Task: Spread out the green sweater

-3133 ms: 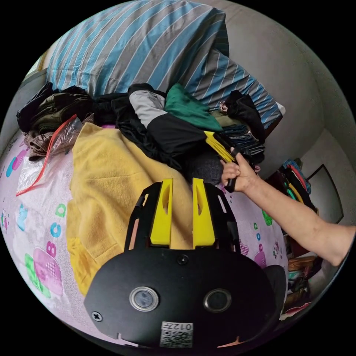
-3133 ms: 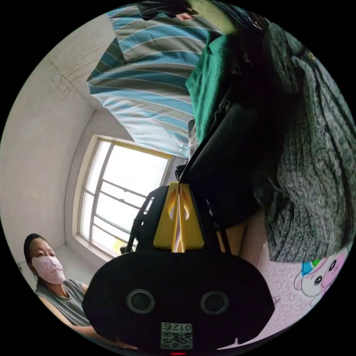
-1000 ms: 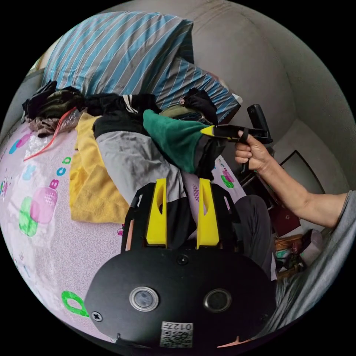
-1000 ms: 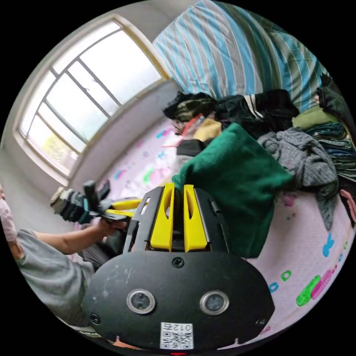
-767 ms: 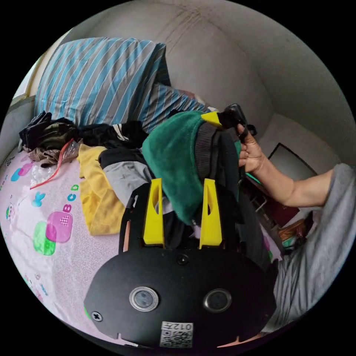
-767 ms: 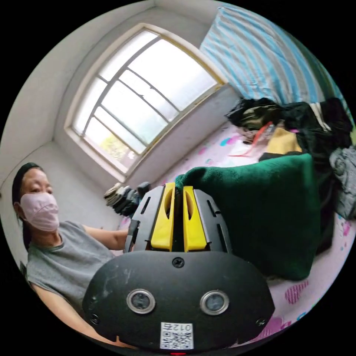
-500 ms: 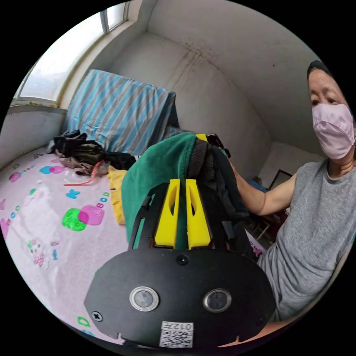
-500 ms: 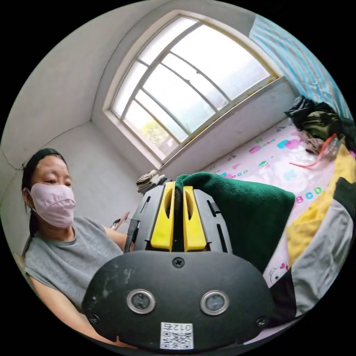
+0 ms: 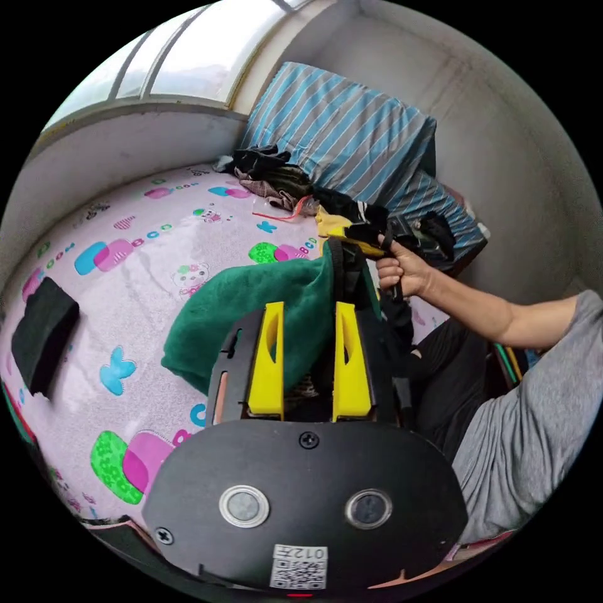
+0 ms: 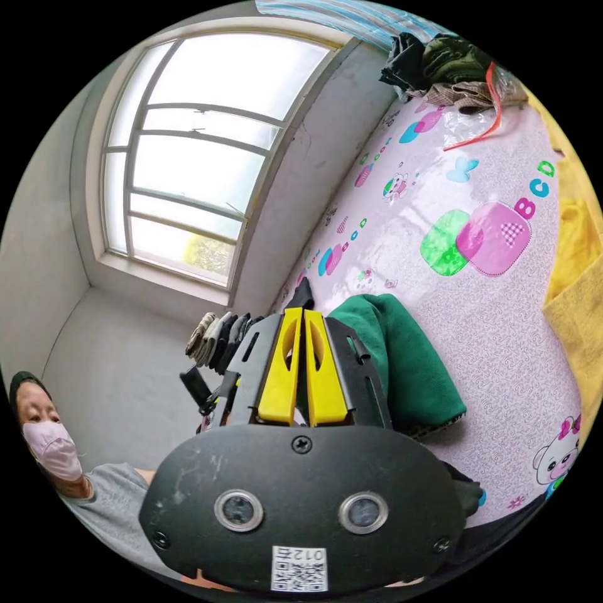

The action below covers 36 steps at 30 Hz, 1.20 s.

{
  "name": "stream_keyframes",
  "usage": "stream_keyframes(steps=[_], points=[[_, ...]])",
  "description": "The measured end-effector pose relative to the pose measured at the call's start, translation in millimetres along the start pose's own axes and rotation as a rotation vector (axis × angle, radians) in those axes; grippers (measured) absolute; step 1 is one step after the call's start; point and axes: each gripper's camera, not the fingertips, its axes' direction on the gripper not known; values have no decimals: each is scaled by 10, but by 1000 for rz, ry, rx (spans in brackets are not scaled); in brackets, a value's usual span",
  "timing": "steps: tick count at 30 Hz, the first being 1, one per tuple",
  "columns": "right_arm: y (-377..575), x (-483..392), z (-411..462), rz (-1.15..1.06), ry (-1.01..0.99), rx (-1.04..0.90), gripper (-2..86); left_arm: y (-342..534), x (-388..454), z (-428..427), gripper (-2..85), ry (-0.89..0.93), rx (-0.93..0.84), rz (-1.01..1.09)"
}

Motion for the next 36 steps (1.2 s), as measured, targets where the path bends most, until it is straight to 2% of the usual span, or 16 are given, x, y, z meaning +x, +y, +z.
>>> stream_keyframes(steps=[3, 6, 8, 9, 12, 13, 15, 18, 20, 23, 27, 30, 32, 36], points=[[-118, 132, 11, -8, 8, 8, -6, -62, 500, 13, 156, -140, -102, 101], [-237, 234, 30, -19, 17, 5, -6, -74, 969, 288, 148, -153, -199, 203], [-325, 302, 67, -20, -1, 0, -6, -85, 1197, 532, 137, -237, -291, 274], [-343, 312, 76, -22, 1, -1, -6, -90, 1309, 676, 129, -298, -342, 310], [-398, 354, 114, -40, 10, -8, -3, -132, 1452, 941, 92, -329, -448, 327], [-395, 371, 129, -50, 7, -5, -1, -145, 1517, 1037, 73, -403, -496, 363], [-366, 383, 157, -73, 7, -13, 7, -184, 1605, 1105, 48, -459, -525, 392], [-228, 311, 138, -151, 79, -34, 63, -301, 1605, 971, 27, -393, -481, 289], [-29, 245, 119, -226, 236, -77, 118, -348, 1546, 805, 21, -344, -424, 204], [222, 311, 158, -254, 355, -125, 148, -398, 1468, 532, 14, -292, -344, 116], [454, 508, 402, -196, 431, -217, 160, -473, 1541, 252, 10, -298, -285, 97], [566, 666, 622, -102, 530, -186, 152, -507, 1649, 126, 9, -311, -269, 98], [611, 717, 830, -67, 673, -161, 145, -517, 1709, 67, 8, -316, -266, 91], [647, 795, 1216, -57, 725, -224, 116, -510, 1852, -87, 8, -328, -244, 74]])
